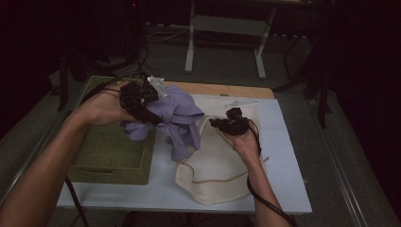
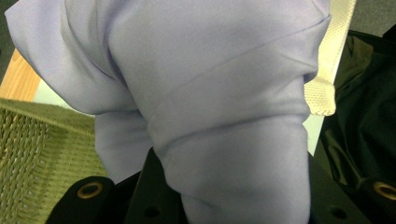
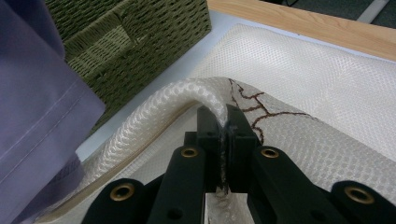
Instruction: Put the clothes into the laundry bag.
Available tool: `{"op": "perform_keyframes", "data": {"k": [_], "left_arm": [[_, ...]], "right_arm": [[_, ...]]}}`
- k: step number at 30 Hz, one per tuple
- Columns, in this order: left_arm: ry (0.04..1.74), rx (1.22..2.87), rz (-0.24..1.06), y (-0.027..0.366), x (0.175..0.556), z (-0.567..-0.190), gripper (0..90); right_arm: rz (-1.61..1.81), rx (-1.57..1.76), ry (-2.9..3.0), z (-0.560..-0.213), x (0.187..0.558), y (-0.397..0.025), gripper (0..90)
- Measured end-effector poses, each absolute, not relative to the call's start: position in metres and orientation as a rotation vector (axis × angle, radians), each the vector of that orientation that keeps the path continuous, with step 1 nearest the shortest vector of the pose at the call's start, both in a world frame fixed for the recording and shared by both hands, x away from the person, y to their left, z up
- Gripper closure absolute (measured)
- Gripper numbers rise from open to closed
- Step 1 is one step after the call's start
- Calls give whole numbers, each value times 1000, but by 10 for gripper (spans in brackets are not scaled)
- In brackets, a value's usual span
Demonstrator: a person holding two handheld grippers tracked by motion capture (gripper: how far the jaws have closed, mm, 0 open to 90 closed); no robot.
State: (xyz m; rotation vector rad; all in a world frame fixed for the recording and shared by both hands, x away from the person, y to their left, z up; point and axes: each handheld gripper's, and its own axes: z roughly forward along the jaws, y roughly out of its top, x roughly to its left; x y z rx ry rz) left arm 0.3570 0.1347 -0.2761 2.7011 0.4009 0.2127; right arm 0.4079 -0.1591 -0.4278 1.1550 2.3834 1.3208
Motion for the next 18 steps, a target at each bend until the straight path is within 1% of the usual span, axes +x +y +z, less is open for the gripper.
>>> {"op": "perform_keyframes", "data": {"k": [18], "left_arm": [[317, 2682, 214, 105, 352, -262, 733]], "right_arm": [[1348, 1173, 2385, -428, 411, -164, 867]]}}
